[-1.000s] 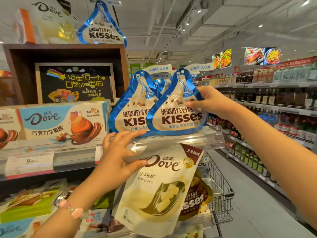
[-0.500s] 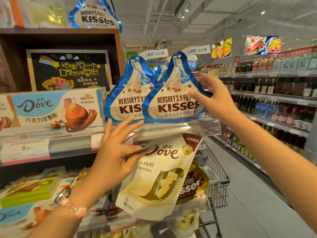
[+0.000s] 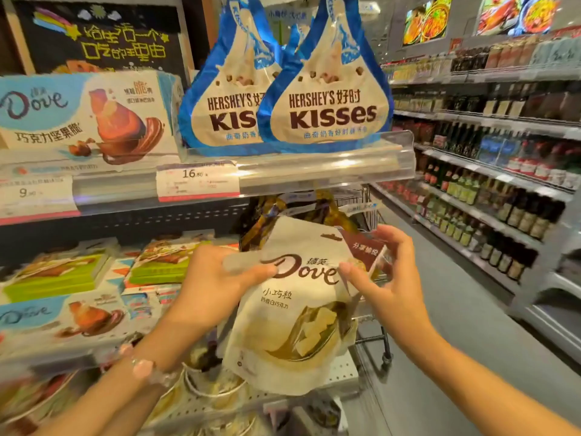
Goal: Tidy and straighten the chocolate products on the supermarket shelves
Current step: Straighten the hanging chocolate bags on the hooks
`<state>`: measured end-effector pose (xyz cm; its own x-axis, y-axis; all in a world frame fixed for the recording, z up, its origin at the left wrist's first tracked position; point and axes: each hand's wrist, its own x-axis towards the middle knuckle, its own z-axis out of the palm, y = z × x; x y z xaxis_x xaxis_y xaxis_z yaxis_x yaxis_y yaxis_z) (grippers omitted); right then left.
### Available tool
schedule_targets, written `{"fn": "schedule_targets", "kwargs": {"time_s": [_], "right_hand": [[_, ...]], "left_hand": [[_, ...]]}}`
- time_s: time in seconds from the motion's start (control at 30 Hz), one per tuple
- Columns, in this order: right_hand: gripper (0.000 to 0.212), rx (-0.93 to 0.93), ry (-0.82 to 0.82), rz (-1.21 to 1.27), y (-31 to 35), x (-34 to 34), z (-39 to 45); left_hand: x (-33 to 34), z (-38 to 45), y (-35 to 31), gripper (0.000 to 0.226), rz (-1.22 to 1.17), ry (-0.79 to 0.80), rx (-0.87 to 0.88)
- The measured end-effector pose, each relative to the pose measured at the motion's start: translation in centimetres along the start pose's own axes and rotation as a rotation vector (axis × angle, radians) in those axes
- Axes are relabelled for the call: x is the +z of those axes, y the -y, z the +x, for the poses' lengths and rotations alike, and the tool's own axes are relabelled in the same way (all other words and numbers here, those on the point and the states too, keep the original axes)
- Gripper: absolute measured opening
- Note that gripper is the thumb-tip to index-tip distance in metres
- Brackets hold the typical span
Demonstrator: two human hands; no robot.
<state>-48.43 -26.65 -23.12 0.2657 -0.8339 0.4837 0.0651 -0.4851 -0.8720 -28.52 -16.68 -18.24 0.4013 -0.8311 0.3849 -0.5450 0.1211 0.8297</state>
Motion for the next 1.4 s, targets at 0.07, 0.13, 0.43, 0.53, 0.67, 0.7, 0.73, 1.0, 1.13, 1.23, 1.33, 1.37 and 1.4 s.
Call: {"fn": "schedule_targets", "kwargs": {"time_s": [0.07,0.13,0.43,0.53,0.67,0.7,0.73,1.0,1.13,1.23,1.33,1.37,1.4], "right_hand": [[0.076,0.162,0.039,0.143,-1.1,0.5,-1.0],[0.074,0.274,0.095,0.226,-1.9,0.8,-1.6],[0.034,0.393,0.397,0.270,-4.8,0.7,-1.9],[0.030,0.380,0.376,0.233,-5.9,-0.2,-1.8],[0.025,0.365,0.429,0.143,-7.1,-1.6,-2.0],[0.021,0.382,0.435,0.132,-7.6,-2.0,-2.1],[0.018,0.412,0.439,0.125,-8.1,-2.4,-2.3],[0.014,0.693,0.328,-0.048,-14.3,-5.2,-3.4],[0.013,0.774,0.262,-0.103,-17.3,-5.4,-3.4],[0.014,0.793,0.269,-0.086,-19.1,-5.0,-3.4],[0.012,0.811,0.237,-0.064,-20.6,-4.4,-3.1],[0.012,0.813,0.226,-0.057,-21.1,-4.2,-3.0],[0.012,0.815,0.220,-0.053,-21.5,-3.9,-3.0]], "left_hand": [[0.3,-0.3,0.2,0.006,-0.069,-0.009,-0.069],[0.7,-0.6,0.6,0.010,-0.127,-0.010,-0.117],[1.9,-1.4,3.4,0.024,-0.255,0.107,-0.133],[1.8,-1.8,4.6,0.033,-0.113,0.211,-0.183],[2.2,-2.1,6.9,0.027,-0.066,0.380,-0.333],[2.5,-2.1,7.6,0.019,-0.055,0.391,-0.388],[2.8,-2.3,8.4,0.016,-0.046,0.391,-0.435],[5.1,-4.4,13.2,0.019,0.342,0.371,-0.591],[7.3,-4.7,14.7,0.017,0.318,0.353,-0.599],[8.8,-4.5,15.6,0.011,0.162,0.263,-0.722],[10.1,-4.7,17.2,0.010,-0.013,0.144,-0.772],[10.5,-4.7,17.7,0.013,-0.051,0.098,-0.773],[10.9,-4.8,18.2,0.016,-0.057,0.067,-0.771]]}}
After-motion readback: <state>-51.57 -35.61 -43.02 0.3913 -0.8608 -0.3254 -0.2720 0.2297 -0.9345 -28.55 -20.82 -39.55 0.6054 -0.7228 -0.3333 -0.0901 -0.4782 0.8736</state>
